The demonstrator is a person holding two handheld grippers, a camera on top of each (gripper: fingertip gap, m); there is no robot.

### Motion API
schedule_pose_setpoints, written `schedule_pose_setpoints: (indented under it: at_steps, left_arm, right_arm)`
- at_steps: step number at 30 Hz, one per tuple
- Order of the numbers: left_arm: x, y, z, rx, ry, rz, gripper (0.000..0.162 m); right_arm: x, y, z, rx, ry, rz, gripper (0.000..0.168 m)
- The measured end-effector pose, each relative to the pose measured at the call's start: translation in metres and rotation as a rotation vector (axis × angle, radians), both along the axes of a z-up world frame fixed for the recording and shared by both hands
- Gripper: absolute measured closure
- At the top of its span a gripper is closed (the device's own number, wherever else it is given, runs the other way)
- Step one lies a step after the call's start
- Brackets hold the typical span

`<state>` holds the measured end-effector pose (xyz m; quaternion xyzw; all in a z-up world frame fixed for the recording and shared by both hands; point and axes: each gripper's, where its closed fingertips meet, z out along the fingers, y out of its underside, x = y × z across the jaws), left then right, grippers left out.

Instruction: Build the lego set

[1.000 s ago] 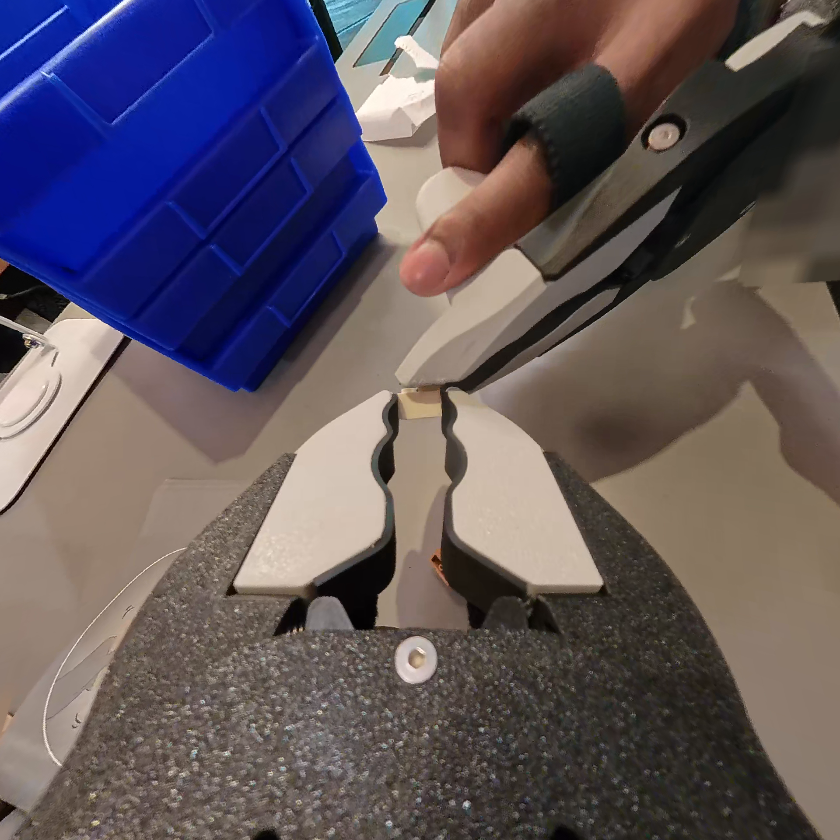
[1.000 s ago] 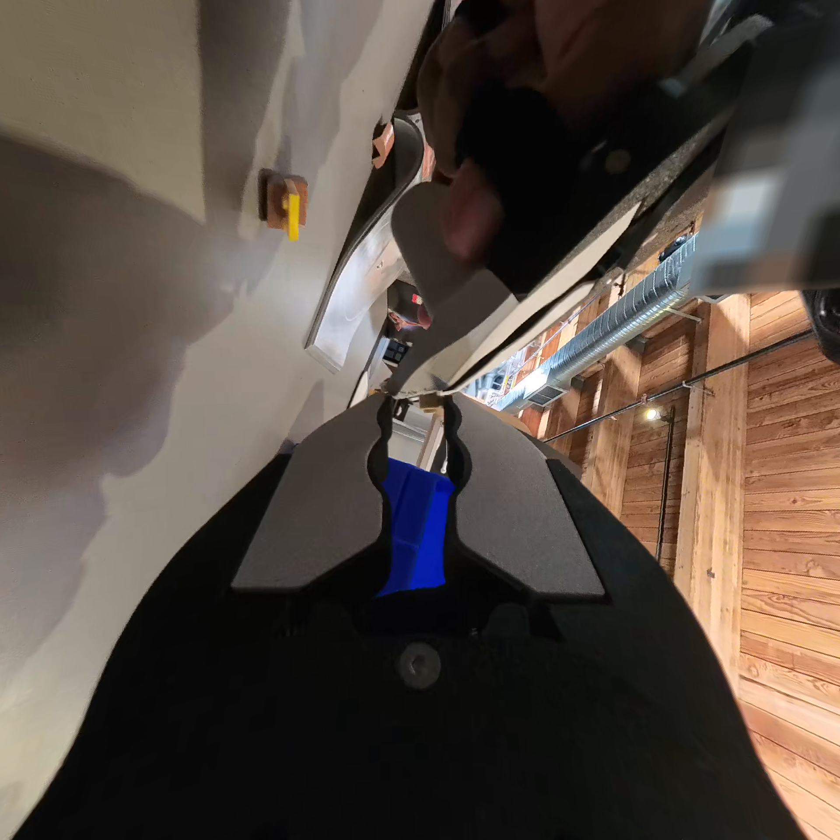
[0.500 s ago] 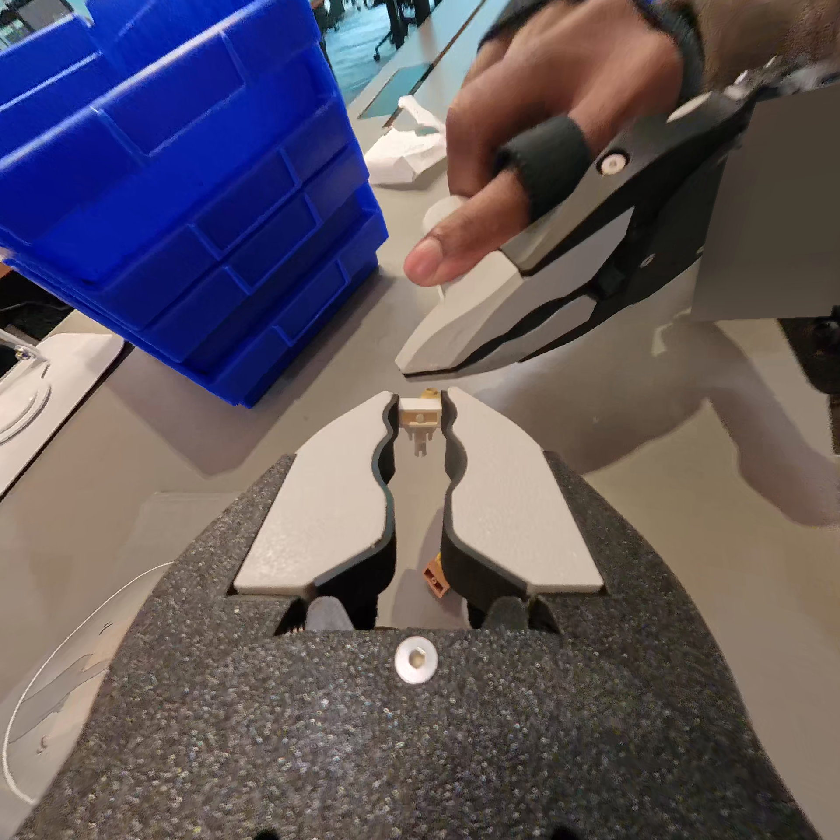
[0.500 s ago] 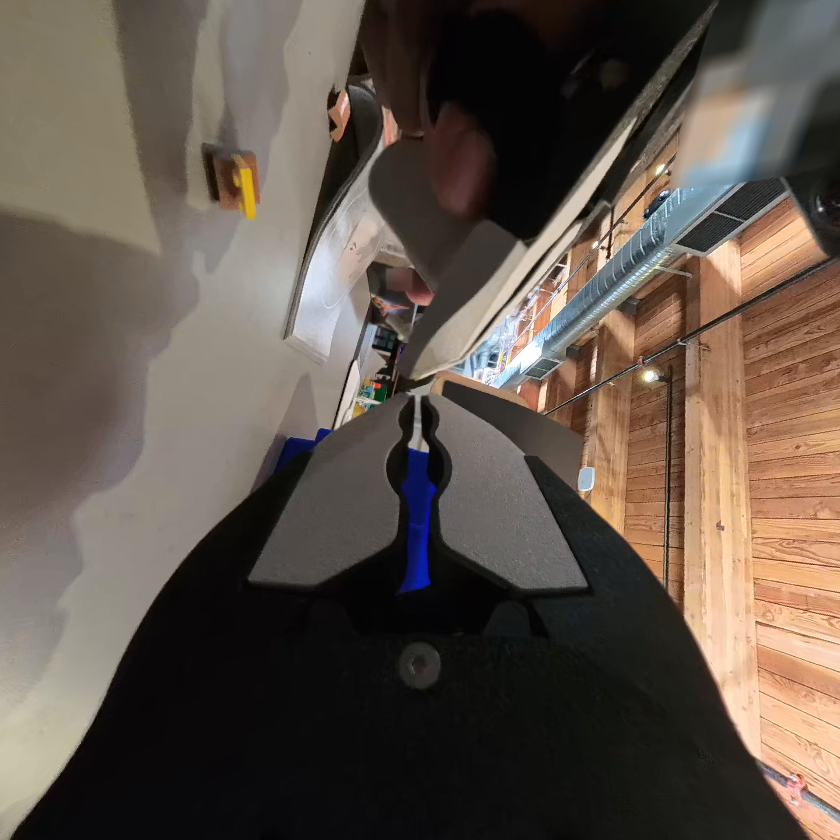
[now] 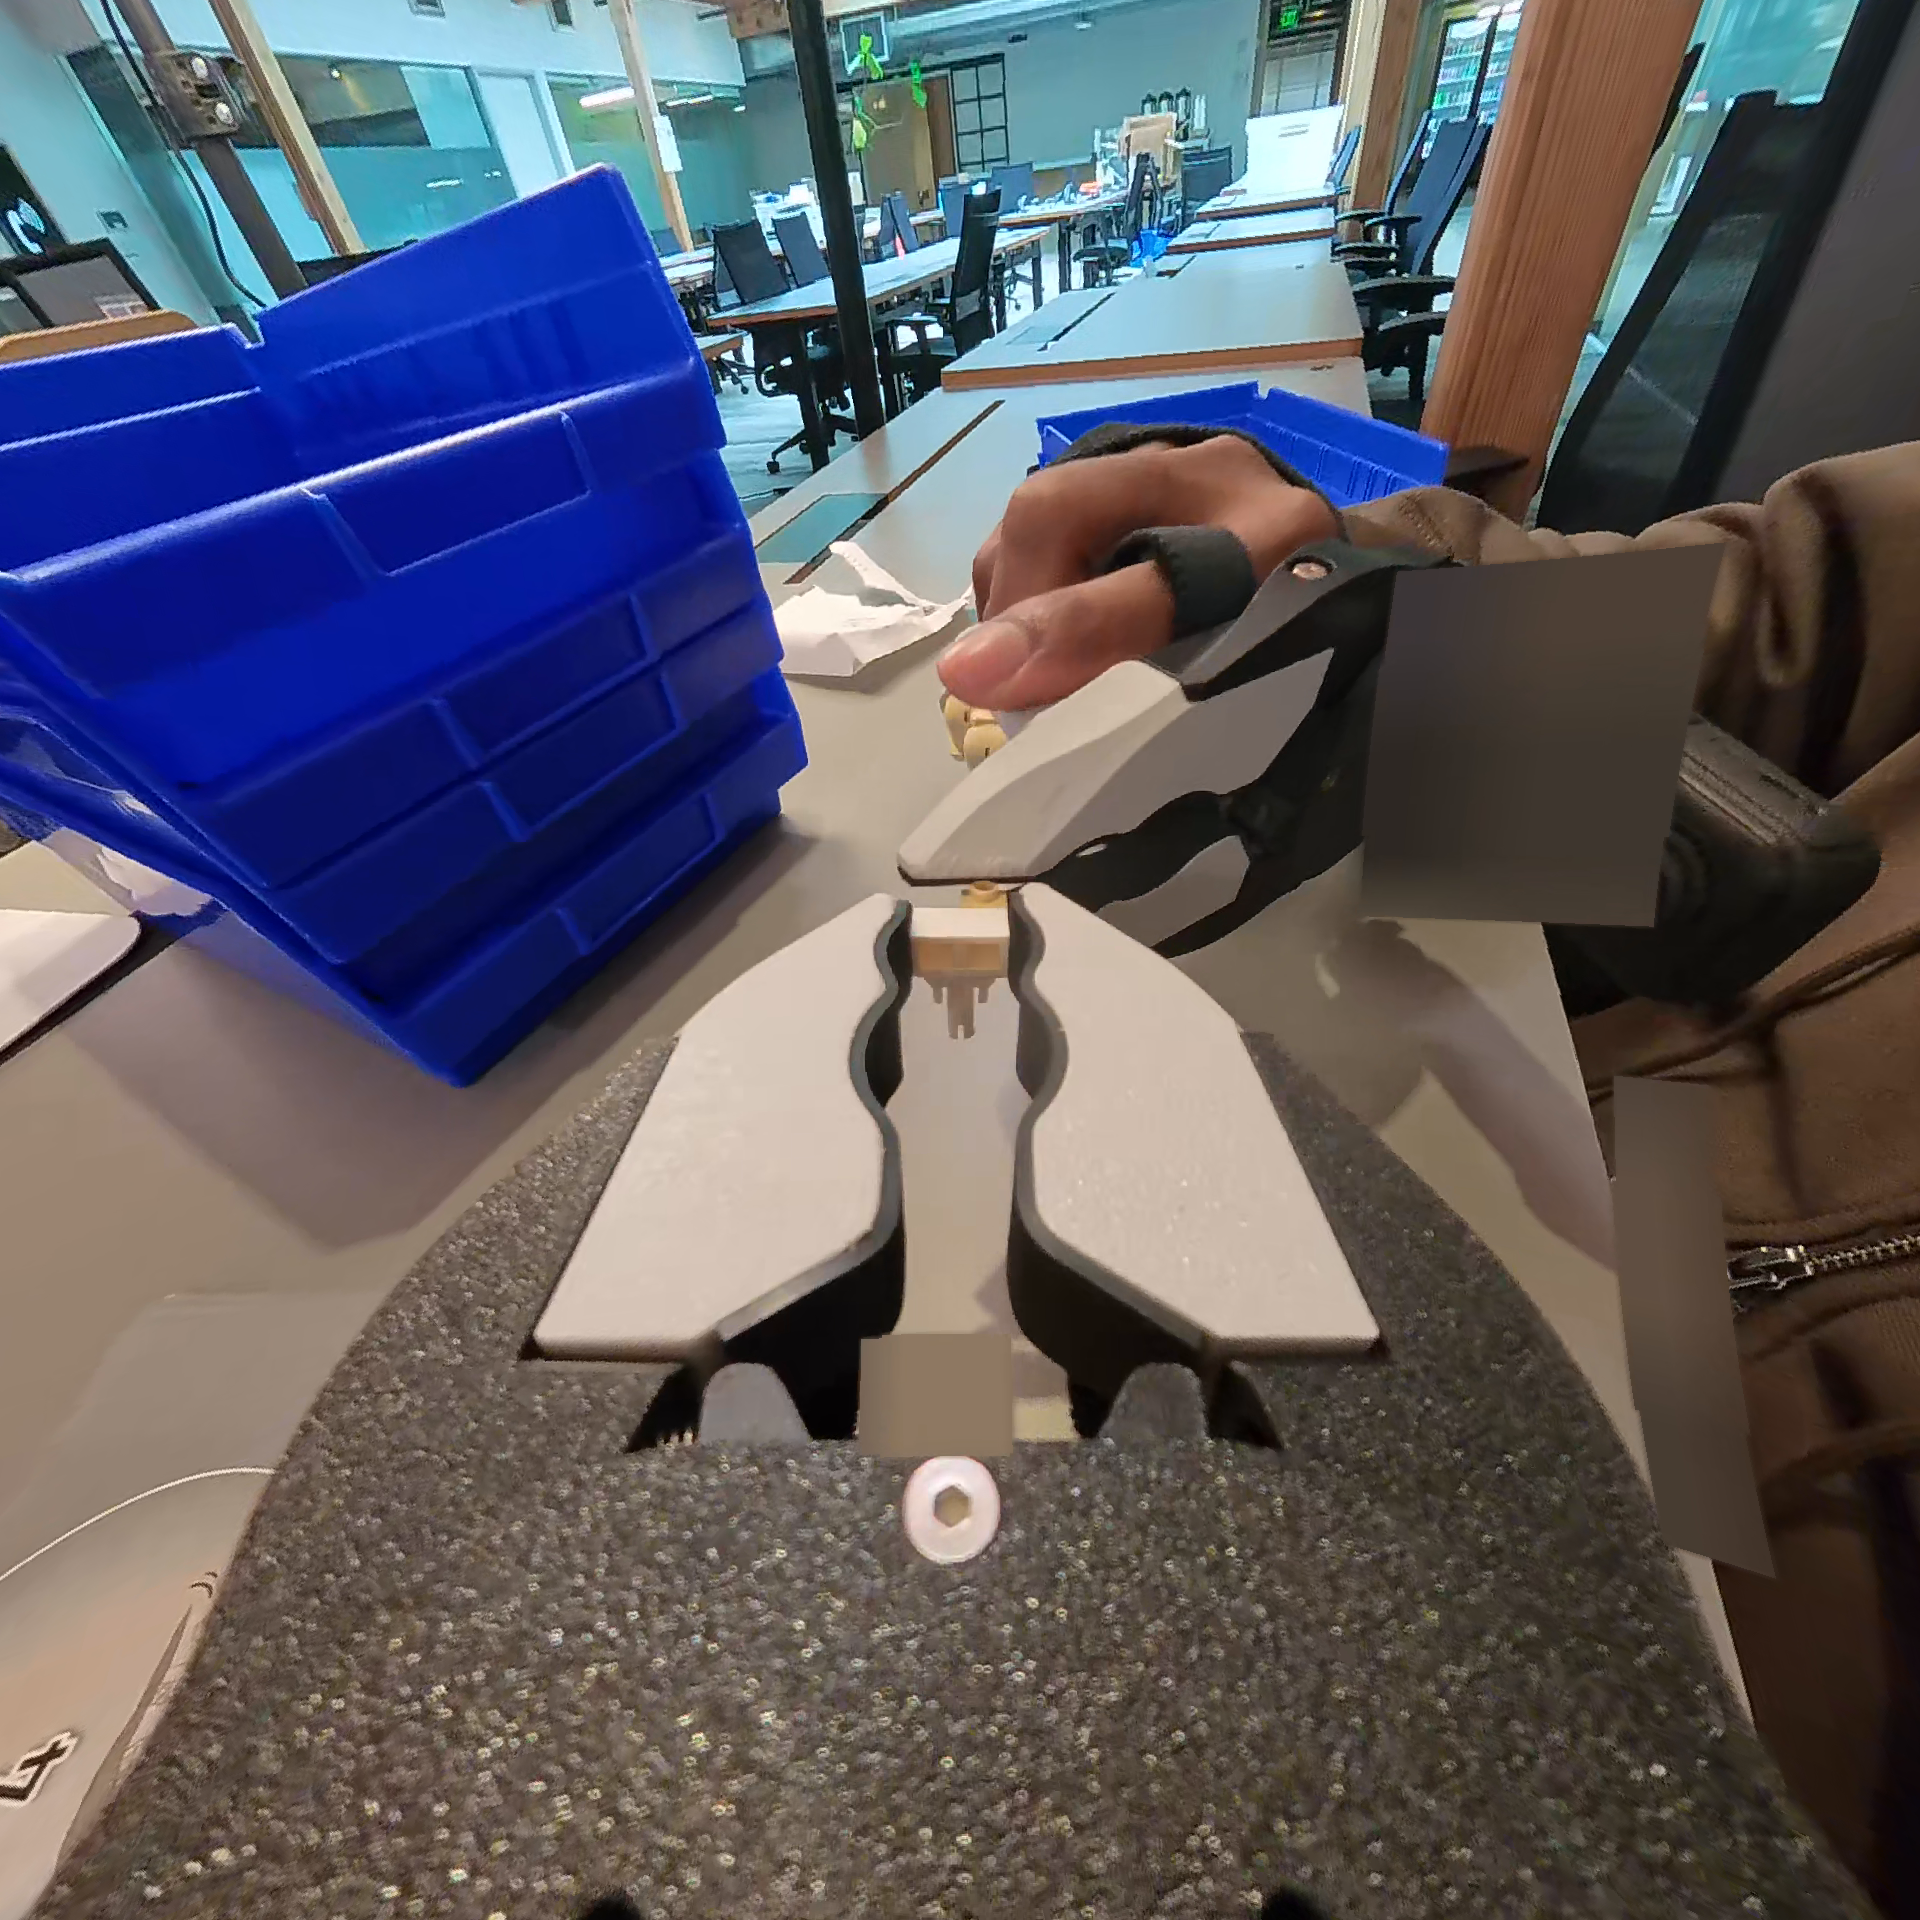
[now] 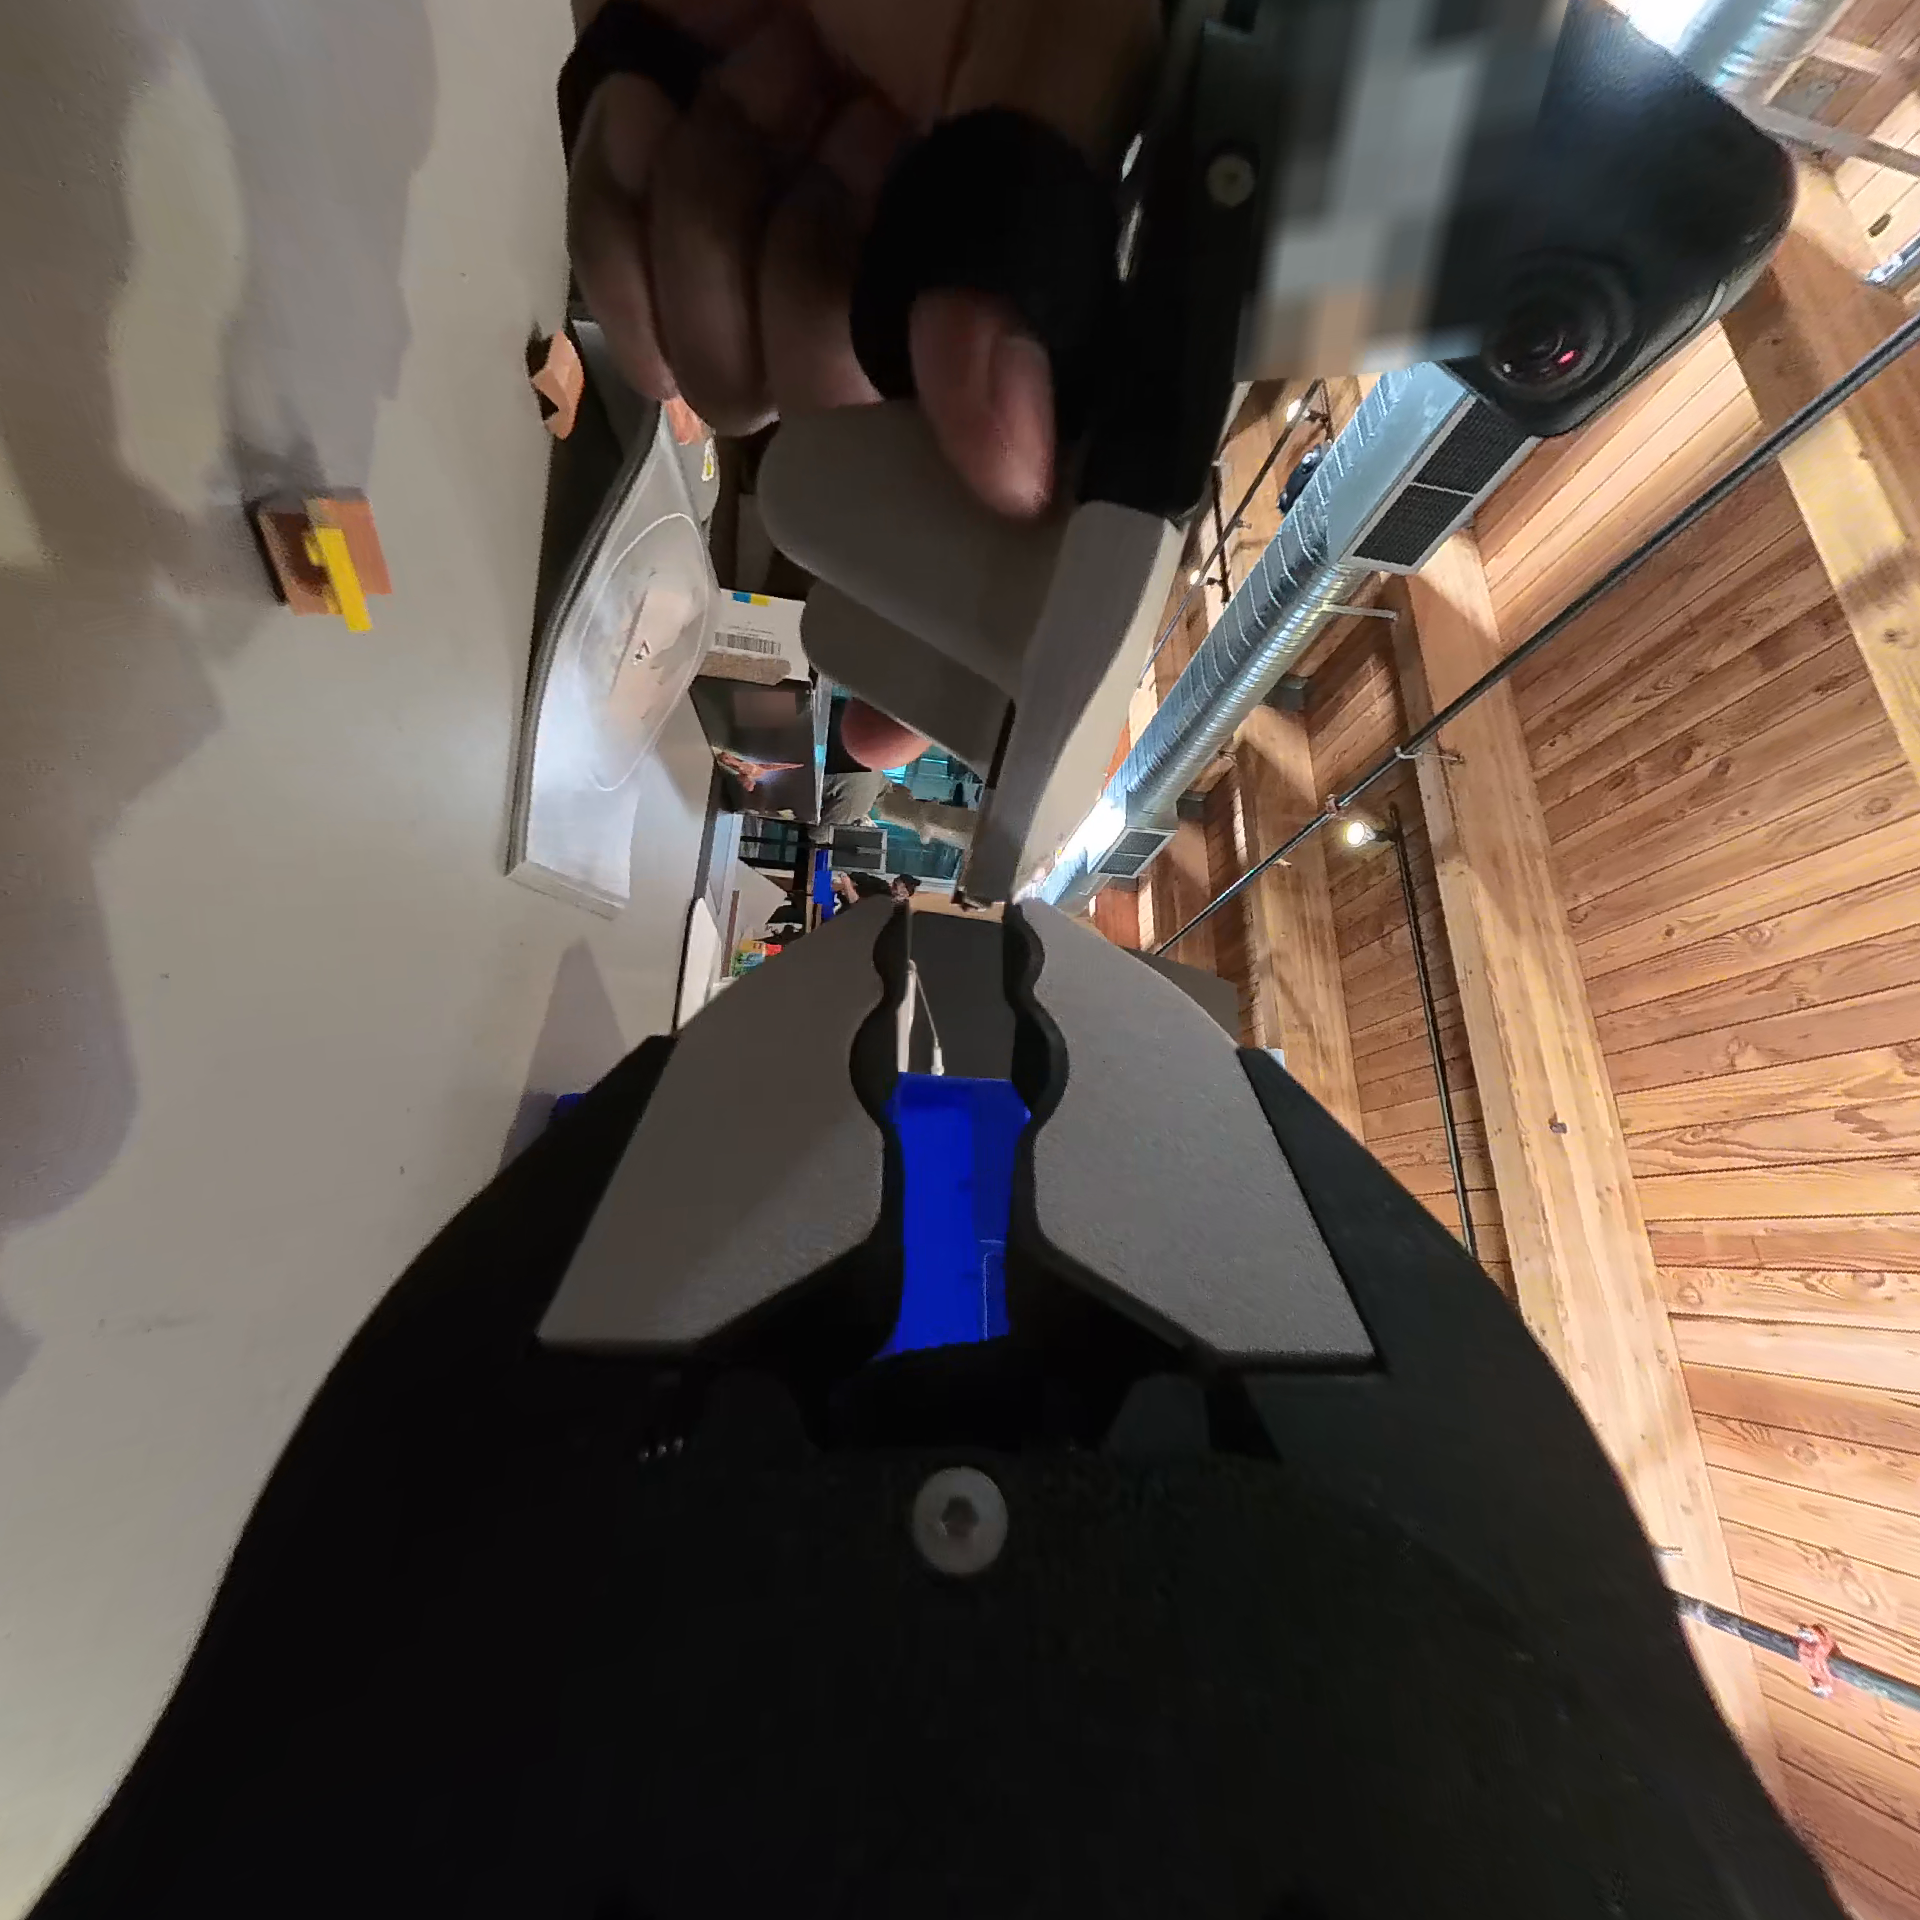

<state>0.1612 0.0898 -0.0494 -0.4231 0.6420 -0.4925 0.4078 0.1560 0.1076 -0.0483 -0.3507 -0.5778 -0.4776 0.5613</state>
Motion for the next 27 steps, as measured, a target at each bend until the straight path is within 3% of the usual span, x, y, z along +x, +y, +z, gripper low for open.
schedule_pose_setpoints:
  at_steps: [21, 27]
  left_arm:
    - [0.000, -0.005, 0.005, 0.006, -0.027, -0.016, 0.145]
    - [0.000, -0.007, 0.005, 0.040, -0.037, -0.016, 0.145]
  right_arm:
    - [-0.006, -0.006, 0.010, 0.049, 0.040, 0.044, 0.147]
    - [-0.008, -0.007, 0.012, 0.060, 0.050, 0.045, 0.157]
